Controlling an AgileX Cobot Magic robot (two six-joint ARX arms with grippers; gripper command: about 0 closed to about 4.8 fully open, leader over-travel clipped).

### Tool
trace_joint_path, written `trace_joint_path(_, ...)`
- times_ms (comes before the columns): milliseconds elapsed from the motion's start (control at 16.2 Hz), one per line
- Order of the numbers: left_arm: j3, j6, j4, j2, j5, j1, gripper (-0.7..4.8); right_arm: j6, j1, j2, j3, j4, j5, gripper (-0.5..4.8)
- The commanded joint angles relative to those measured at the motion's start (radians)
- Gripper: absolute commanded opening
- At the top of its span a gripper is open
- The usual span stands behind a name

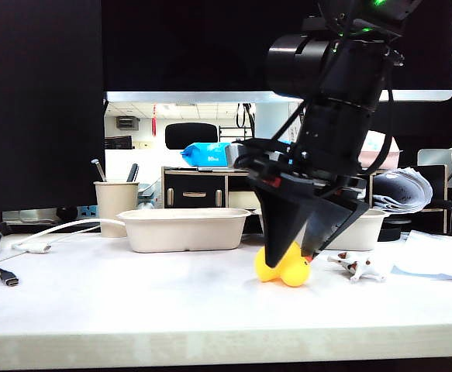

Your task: Put the dolls with similar colors into the same paper box, while dolls with different colors go into separate paper boxes.

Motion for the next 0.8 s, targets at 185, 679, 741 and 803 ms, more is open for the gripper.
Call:
trace_joint_path(185,0.003,0.004,0.008,0.001,0.001,-0.001,-0.05,0.001,0.002,0.042,0.003,0.008,0.006,2.17)
trace_joint_path(679,0.003,0.004,0.008,-0.003,0.001,-0.001,-0.05,0.022,0.002,0.041,0.010,0.061,0.006,1.34)
trace_joint_path(741,0.003,0.004,0.008,-0.004,0.001,0.000,-0.05,0.025,0.002,0.041,0.022,0.062,0.006,1.34)
trace_joint_path(803,0.003,0.004,0.008,-0.011,0.001,0.001,-0.05,0.034,0.002,0.039,0.039,0.077,0.005,1.34)
